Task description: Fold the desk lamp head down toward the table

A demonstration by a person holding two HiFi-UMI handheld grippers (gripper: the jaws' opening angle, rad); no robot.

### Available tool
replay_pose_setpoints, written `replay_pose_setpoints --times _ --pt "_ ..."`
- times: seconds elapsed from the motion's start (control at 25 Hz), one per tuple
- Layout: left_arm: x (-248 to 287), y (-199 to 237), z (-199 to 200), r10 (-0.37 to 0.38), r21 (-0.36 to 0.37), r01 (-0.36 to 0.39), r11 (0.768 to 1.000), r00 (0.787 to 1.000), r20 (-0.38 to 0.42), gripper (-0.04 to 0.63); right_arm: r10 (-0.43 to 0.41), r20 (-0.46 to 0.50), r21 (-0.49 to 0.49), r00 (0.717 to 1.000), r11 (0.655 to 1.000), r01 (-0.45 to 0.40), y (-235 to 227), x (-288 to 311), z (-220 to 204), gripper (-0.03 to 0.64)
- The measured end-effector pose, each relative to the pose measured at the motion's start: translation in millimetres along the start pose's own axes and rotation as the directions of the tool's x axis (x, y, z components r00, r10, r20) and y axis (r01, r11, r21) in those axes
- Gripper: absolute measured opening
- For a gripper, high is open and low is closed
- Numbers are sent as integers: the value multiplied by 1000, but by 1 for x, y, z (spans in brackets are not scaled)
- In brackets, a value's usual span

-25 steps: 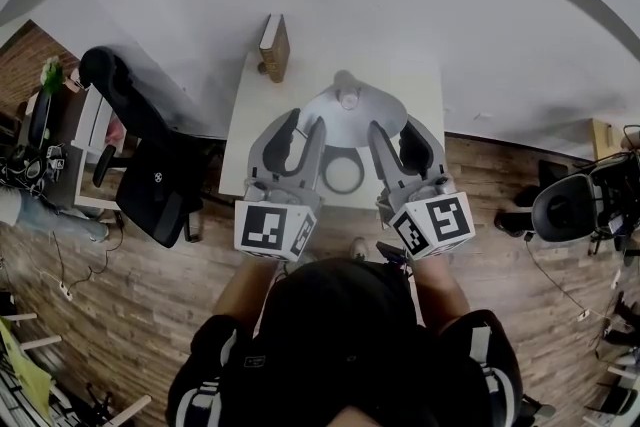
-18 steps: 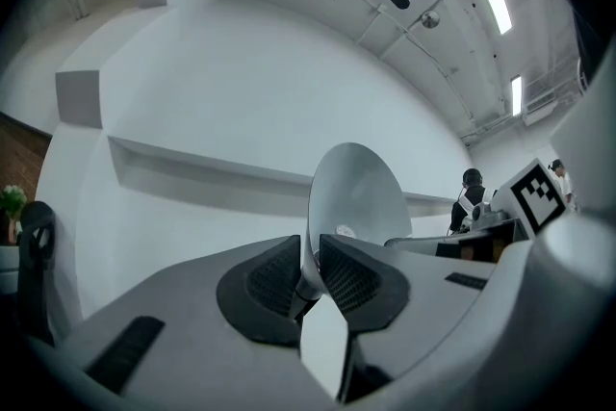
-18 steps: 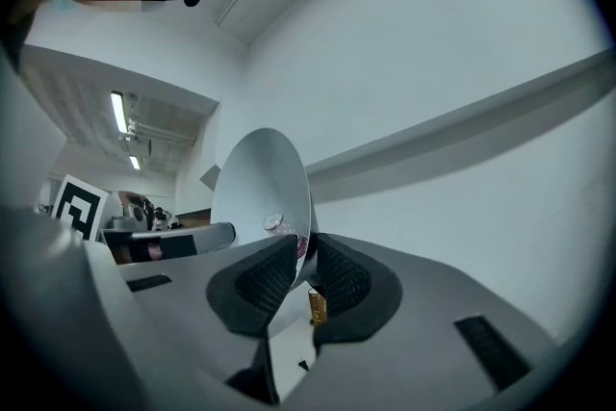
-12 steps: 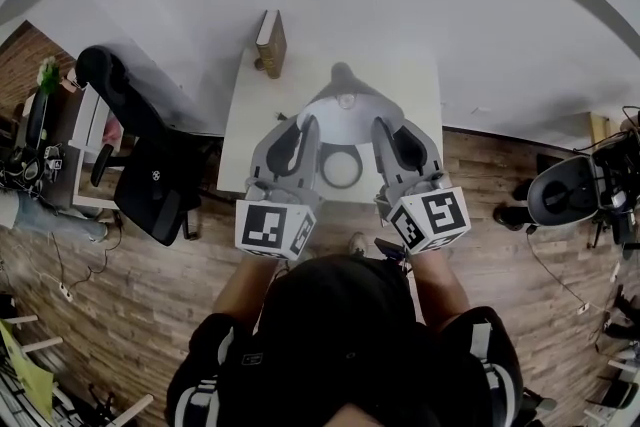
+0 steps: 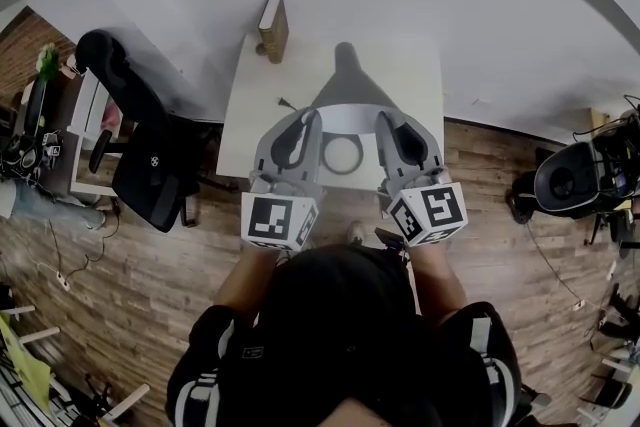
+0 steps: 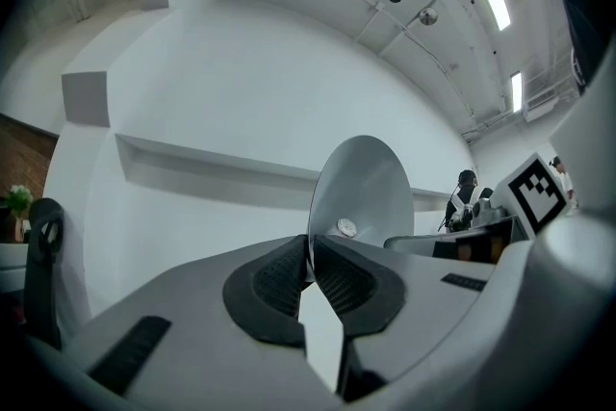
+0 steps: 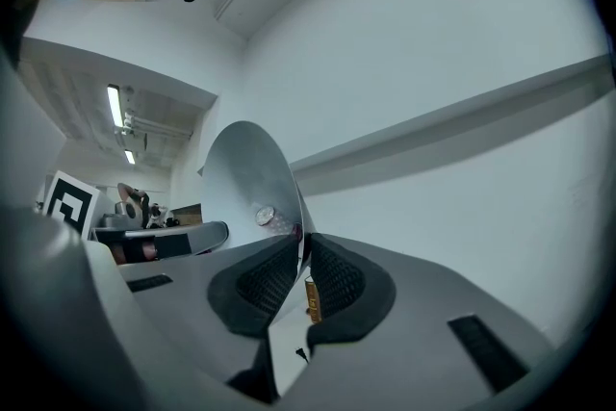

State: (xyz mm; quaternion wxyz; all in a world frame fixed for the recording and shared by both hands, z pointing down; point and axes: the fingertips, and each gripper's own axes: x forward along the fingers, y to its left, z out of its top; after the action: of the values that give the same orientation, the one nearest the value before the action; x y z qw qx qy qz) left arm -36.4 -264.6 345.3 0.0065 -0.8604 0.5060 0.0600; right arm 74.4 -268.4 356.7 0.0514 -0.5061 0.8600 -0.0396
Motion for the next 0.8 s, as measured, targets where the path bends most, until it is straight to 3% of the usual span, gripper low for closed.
replay_pose_setpoints --times 0.48,0.8 --pt "-14 -2 -18 0 -3 0 1000 1000 12 41 -21 -13 -5 1000 1000 21 4 -11 -20 43" --pt "-17 -3 -40 4 -13 -5 1000 1000 -29 34 -40 -46 -5 998 999 39 -1 -14 -41 31"
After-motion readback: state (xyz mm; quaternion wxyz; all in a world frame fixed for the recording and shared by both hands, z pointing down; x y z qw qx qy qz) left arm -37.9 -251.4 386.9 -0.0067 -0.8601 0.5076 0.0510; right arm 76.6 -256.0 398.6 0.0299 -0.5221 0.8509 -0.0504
